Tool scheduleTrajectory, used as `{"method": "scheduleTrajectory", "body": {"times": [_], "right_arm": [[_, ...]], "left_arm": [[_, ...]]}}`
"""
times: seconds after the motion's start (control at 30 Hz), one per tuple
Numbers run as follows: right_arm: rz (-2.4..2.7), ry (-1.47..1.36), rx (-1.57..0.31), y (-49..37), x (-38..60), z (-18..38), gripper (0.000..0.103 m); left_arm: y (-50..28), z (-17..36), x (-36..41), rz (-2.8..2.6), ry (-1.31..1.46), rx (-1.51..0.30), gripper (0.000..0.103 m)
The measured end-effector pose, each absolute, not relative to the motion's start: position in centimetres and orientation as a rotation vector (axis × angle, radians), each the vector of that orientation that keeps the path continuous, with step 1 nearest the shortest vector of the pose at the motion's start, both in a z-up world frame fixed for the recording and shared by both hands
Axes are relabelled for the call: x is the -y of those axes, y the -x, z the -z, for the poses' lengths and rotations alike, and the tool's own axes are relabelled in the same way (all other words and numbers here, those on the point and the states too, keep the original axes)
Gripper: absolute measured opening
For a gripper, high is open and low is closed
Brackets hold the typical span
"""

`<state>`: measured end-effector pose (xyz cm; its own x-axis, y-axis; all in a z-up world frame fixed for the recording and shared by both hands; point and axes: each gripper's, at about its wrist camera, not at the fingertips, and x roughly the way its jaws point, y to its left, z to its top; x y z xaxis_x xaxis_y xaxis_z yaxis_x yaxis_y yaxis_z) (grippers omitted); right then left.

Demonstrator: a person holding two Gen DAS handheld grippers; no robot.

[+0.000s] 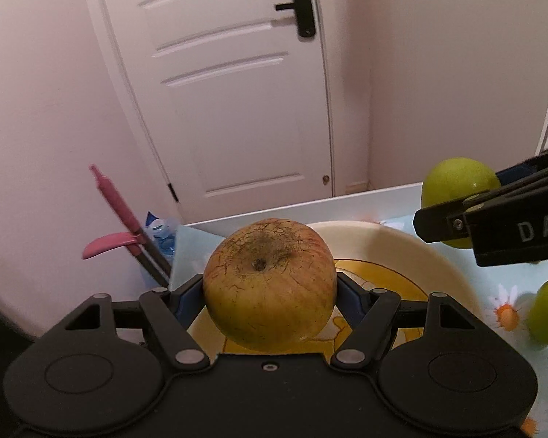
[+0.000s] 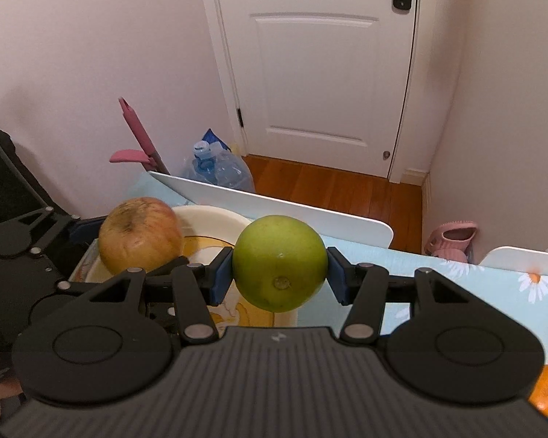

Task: Organize fruits
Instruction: 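Carry both apples to the cream bowl and release them inside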

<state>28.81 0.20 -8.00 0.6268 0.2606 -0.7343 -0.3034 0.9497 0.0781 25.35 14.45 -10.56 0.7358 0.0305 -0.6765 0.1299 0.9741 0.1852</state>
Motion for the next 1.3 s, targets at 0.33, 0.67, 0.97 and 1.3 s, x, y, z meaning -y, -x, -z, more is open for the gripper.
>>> {"method": "scheduleTrajectory", "body": {"times": [0.33,0.67,0.97,1.3], "right_arm": [[-0.32,0.026,-0.859,-30.1,0.5,8.7,0.068],[-0.422,0.062,-0.867,-29.9,0.5,7.8,0.068],[-0.52,0.191,-0.871,-29.6,-1.9,9.2,0.068],[-0.581,0.344,-0.842,-29.4,-5.0,12.0,0.068]], "left_arm": [[-26.9,11.9,-13.6,0.077,-0.237,-0.77,0.079],[-24.0,10.0,-14.0,0.014,-0.265,-0.766,0.103],[-20.9,9.9,-16.0,-0.007,-0.111,-0.869,0.103],[-19.4,9.9,-16.4,-0.041,-0.113,-0.883,0.103]]}}
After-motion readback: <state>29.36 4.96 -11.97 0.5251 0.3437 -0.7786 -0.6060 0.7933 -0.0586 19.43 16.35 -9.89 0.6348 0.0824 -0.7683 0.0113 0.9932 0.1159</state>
